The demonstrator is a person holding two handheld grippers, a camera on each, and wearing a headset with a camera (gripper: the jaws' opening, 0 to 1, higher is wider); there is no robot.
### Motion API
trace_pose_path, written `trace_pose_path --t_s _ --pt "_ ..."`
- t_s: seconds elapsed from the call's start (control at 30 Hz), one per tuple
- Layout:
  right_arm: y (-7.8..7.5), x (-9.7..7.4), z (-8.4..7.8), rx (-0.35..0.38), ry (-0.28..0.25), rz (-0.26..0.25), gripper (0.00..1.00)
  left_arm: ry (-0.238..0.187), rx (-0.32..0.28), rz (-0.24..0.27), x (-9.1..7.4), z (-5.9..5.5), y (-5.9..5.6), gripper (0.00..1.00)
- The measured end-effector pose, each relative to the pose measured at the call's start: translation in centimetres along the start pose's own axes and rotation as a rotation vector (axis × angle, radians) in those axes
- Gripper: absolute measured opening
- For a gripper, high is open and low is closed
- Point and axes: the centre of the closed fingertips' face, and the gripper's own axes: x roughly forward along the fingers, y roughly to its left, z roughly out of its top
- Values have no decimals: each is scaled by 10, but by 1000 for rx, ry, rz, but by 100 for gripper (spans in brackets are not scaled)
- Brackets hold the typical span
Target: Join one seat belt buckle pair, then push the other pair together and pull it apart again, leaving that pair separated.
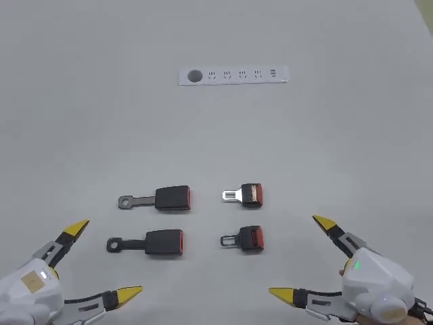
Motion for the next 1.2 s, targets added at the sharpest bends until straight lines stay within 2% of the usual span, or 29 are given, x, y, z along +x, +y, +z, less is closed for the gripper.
trace_pose_path --t_s 0.2,0.53,0.93,1.2 --pt "1 0 1 -4 1 1 99 -2 -1 -1 -1 -3 1 99" --pt "1 1 2 -13 2 2 99 -2 2 -4 -4 2 0 99" --pt "0 1 3 -23 7 4 99 0 10 -9 -2 -1 2 99" --pt "-2 1 4 -29 8 3 99 2 10 -9 -2 3 2 100"
